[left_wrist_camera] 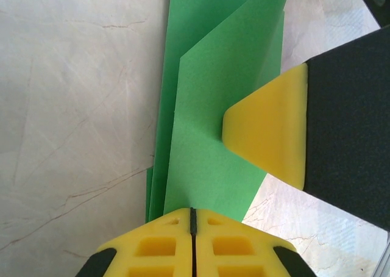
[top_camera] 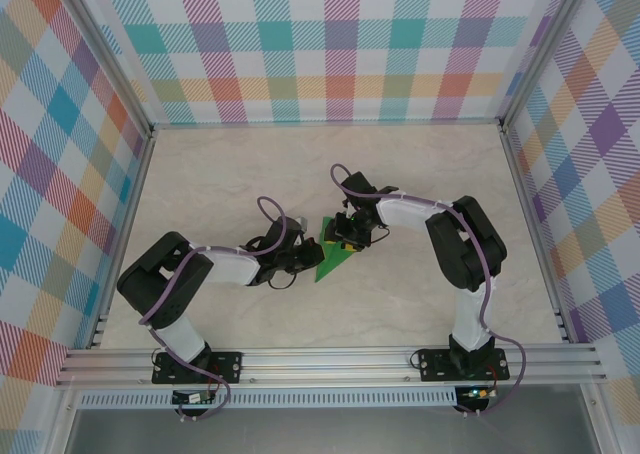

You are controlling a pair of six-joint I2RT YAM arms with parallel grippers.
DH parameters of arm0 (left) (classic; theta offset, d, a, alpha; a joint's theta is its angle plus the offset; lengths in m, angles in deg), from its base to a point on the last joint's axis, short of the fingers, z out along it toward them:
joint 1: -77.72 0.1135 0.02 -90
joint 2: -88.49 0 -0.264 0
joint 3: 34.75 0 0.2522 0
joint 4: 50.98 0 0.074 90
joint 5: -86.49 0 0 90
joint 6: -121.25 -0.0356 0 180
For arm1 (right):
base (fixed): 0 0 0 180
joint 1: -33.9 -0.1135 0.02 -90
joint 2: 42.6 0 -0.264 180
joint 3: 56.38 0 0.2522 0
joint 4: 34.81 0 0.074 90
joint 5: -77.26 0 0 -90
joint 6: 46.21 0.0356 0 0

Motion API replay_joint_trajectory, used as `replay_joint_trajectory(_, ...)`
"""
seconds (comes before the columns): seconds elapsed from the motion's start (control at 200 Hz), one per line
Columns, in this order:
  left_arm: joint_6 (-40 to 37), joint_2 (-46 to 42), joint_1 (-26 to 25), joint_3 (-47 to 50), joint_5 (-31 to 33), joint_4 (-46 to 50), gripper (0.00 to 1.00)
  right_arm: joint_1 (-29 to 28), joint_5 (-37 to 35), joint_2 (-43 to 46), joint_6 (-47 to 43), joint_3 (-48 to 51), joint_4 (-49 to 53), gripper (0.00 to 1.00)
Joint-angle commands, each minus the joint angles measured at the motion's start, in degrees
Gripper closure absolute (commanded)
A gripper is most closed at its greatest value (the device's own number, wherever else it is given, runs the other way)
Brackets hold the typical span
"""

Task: Fold a paper plane with a square sheet of paper (pick it up from the middle)
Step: Fourth fold the wing at the center of the table.

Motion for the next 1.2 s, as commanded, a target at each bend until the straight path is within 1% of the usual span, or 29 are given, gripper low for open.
replay_joint_trajectory(0.0, 0.6, 1.0, 0.5, -1.2, 0.0, 1.4, 0.94, 0.2, -7.0, -5.5, 0.2, 2.7, 7.1, 0.51)
replay_joint_trajectory(0.315, 0.5, 1.2, 0.5, -0.9, 0.1, 1.7, 0.94, 0.2, -9.2, -7.1, 0.9, 1.9, 9.3, 0.55)
replay_joint_trajectory(0.475, 0.4, 0.8, 0.5, -0.3, 0.3, 1.9, 0.94, 0.2, -9.0, -8.3, 0.9, 1.4, 9.9, 0.6)
replay_joint_trajectory(0.755, -0.3, -1.3, 0.6, -0.6, 0.6, 4.2, 0.93, 0.2, -9.3, -9.3, 1.1, 1.5, 10.3, 0.6)
replay_joint_trajectory(1.015, -0.5, -7.4, 2.1, -1.5, 0.4, 6.2, 0.91, 0.2, -9.6, -9.7, 1.2, 1.6, 10.1, 0.6)
replay_joint_trajectory(1.125, -0.2, -7.8, 2.3, -2.1, -0.8, 6.0, 0.91, 0.2, -9.7, -9.9, 1.3, 1.7, 10.1, 0.6)
replay_joint_trajectory(1.195, 0.5, -6.7, 2.3, -2.1, -2.2, 3.9, 0.91, 0.2, -9.7, -9.9, 1.4, 1.8, 10.1, 0.6)
